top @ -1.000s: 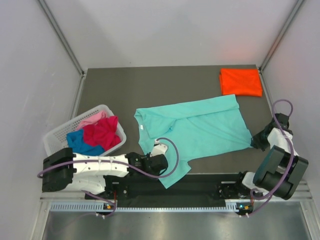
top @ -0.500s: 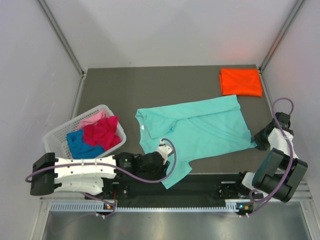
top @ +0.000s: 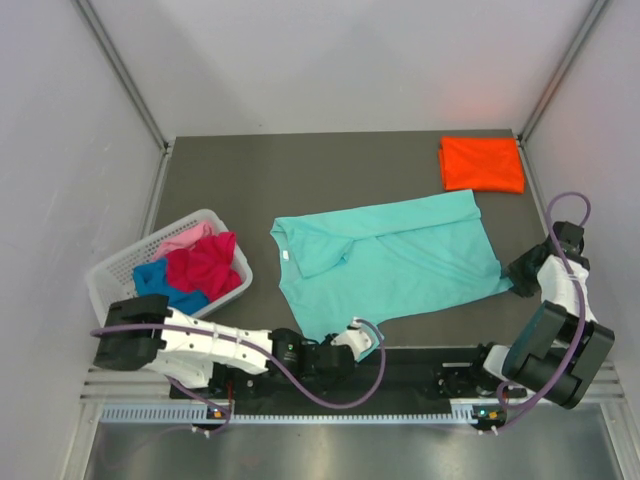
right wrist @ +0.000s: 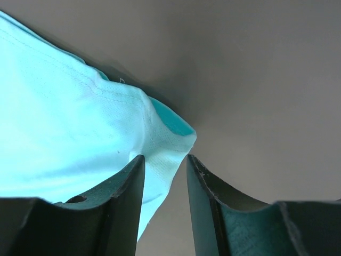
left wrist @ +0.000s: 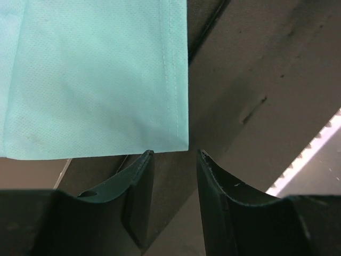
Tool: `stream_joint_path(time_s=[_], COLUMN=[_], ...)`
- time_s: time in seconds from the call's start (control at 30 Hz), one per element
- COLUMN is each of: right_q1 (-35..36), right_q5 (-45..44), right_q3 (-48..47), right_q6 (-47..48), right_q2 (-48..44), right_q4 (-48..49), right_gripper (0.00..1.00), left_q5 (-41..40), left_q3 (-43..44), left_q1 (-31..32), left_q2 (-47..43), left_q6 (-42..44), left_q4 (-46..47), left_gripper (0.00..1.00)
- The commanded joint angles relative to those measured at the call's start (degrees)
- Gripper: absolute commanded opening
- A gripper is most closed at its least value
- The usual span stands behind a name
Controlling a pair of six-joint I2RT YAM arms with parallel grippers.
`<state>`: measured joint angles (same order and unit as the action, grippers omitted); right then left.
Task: Fold and stack the t-shirts
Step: Fold the tshirt
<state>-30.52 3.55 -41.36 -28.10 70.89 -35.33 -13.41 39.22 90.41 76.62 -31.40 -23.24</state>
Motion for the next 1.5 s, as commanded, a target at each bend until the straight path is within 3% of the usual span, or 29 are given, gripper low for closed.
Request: stream_joint_path(time_s=[0.0,0.4,0.5,0.53,0.6,0.97,1.2,1.47], right_q1=[0.20,0.20,0.20,0.20,0.20,0.20,0.20,0.20], right_q5=[1.19,1.81,1.81,2.07,2.77,4.45,0.58,-5.48], right_q3=[-2.58,-3.54,-3.72,-3.64,-2.68,0.93,5.33,5.07], right_q6=[-0.29,-0.20,-0.29,-0.64,-1.43,-4.95,-5.21,-6.09], right_q2=[-1.72,-1.20,-1.54,-1.63,-2.59,-2.95,-3.57,-2.52], right_q4=[0.35,0.09,-0.09,-0.09,-0.09,-0.79,-0.44,2.01], right_gripper=[0.38,0.38,0.38,0.38,0.39,0.48,0.48,0.48], left_q5=[-4.78,-3.12,-3.11,-3.11,-5.57,-16.21,-15.42,-13.32], left_q3=[3.14,3.84,4.19,4.46,6.03,12.54,13.34,14.04], left_q1=[1.43,2.31,2.31,2.31,2.31,1.35,-1.55,-10.42], left_q2=[1.95,7.49,8.10,8.37,8.90,0.73,-3.75,-8.66], left_q6=[-1.82,-0.68,-0.42,-0.07,-0.50,-2.35,-1.74,-1.83], left_q4=[0.92,3.03,3.12,3.12,0.93,-10.32,-12.78,-15.43], left_gripper=[0.43,0.40,0.28,0.12,0.00,0.00,0.00,0.00])
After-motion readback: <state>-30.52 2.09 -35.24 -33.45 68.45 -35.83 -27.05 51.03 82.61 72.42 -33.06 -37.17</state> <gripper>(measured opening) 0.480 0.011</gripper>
